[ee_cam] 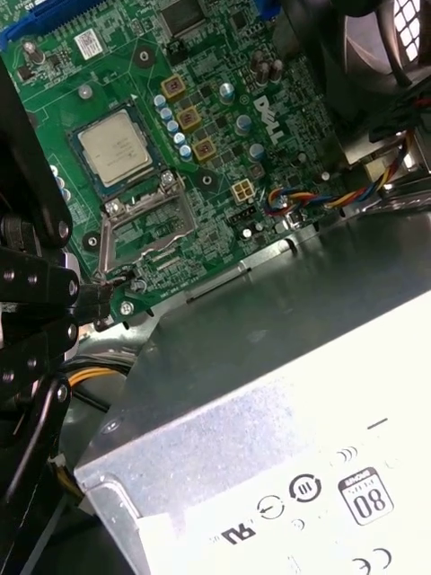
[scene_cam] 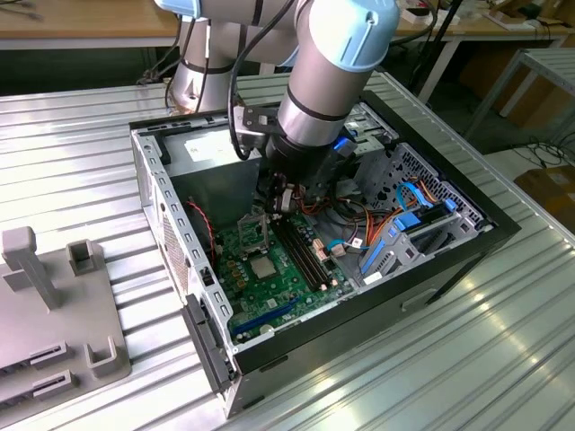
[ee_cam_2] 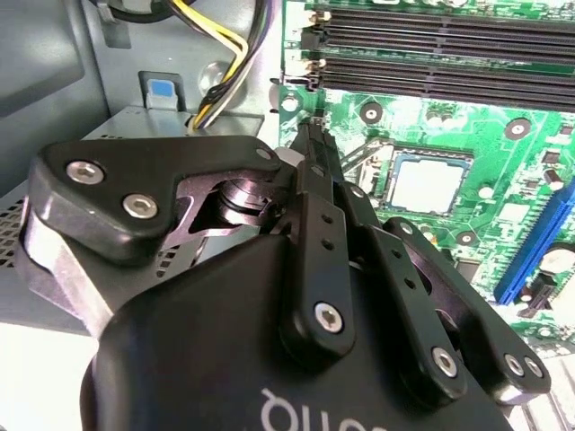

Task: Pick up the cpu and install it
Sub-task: 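Close the cpu cover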

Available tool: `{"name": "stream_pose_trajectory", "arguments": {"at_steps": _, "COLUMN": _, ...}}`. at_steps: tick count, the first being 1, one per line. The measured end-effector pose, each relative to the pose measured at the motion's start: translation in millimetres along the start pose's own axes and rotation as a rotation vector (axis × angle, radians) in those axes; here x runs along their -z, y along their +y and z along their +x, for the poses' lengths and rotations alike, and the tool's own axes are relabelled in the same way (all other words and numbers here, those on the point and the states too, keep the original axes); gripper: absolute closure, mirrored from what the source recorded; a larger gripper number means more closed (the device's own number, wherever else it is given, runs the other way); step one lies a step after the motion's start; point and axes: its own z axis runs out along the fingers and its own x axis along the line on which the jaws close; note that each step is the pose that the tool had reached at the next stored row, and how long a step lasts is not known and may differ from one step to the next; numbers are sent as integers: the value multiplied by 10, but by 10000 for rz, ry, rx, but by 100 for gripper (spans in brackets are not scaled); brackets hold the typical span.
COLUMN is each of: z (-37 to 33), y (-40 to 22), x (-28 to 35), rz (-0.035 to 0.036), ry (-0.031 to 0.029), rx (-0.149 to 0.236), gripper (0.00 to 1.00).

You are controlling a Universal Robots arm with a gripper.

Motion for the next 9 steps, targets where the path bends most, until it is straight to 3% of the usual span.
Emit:
{"name": "stream_pose_trajectory", "arguments": {"at_steps": 3, "z": 1, "y": 4, "x": 0, "rz": -49, "ry": -105, "rx": 1, "gripper": 89}}
{"name": "stream_pose_trajectory", "arguments": {"at_steps": 9, "z": 11, "y": 25, "x": 2, "rz": -46, "ry": -112, "rx": 3, "gripper": 89}}
